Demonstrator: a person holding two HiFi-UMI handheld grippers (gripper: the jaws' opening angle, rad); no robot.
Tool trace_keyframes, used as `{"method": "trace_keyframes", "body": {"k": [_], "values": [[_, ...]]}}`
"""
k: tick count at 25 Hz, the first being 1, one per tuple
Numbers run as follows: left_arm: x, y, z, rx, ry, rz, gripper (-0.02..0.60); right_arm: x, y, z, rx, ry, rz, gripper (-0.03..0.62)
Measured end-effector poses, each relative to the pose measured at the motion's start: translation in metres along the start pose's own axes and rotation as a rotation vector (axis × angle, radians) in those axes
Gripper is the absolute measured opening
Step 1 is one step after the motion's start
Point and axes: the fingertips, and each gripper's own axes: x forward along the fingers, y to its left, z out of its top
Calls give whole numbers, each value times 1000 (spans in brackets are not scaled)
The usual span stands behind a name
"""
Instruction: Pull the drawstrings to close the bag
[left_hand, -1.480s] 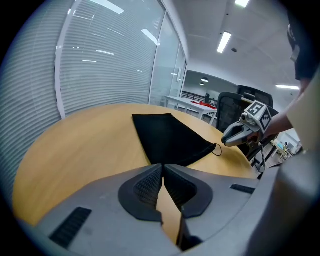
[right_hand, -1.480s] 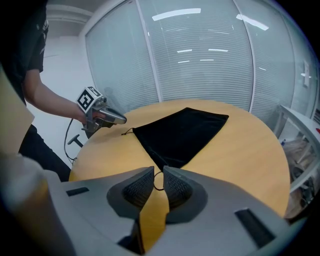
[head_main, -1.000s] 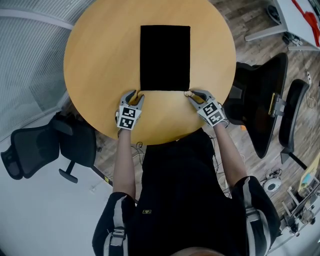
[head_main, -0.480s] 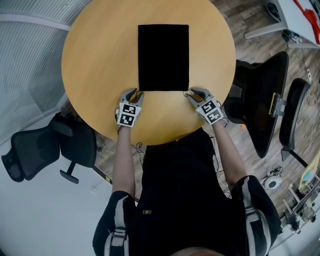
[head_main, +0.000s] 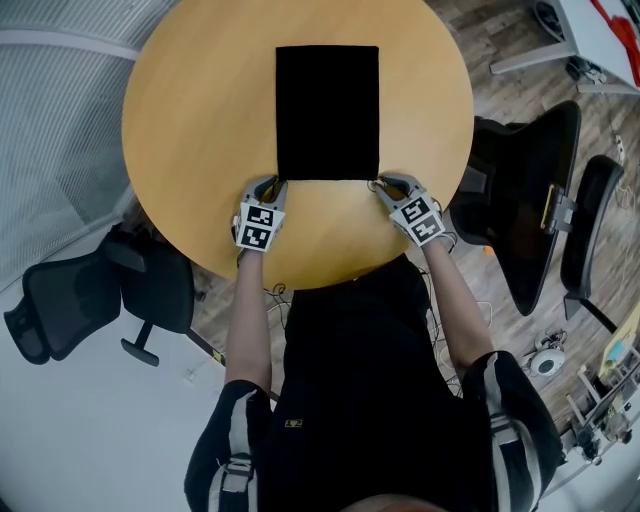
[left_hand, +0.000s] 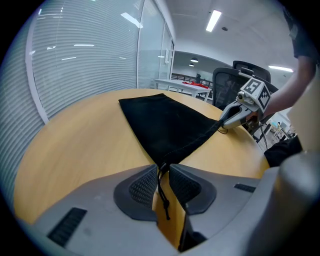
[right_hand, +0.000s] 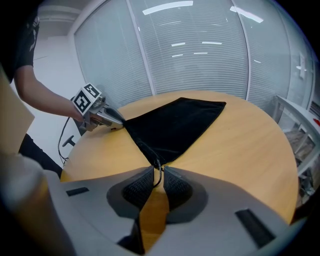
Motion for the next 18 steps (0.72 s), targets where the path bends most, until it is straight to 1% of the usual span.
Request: {"method": "trace_keyframes", "body": {"k": [2, 4, 7, 9, 12, 15, 18], "values": [[-3, 3, -1, 6, 2, 15, 66, 0, -1, 0, 0, -1, -12, 110], [-5, 4, -2, 1, -4, 12, 66, -1, -2, -1, 6, -2, -18, 109], [-5, 4, -5, 4, 3, -3, 66, -3, -5, -4, 4, 5, -35, 80], [-6, 5, -3, 5, -2, 4, 58, -4, -8, -5, -2, 10, -52, 63], [-9, 7, -1, 14, -7, 29, 23, -6, -12, -5, -12, 19, -78, 58], [-9, 5, -3, 11, 6, 41, 20, -7, -15, -4, -24, 29, -107, 58], [-11, 3, -1, -2, -5, 42, 18, -10, -20, -2, -46, 31, -155, 58]]}}
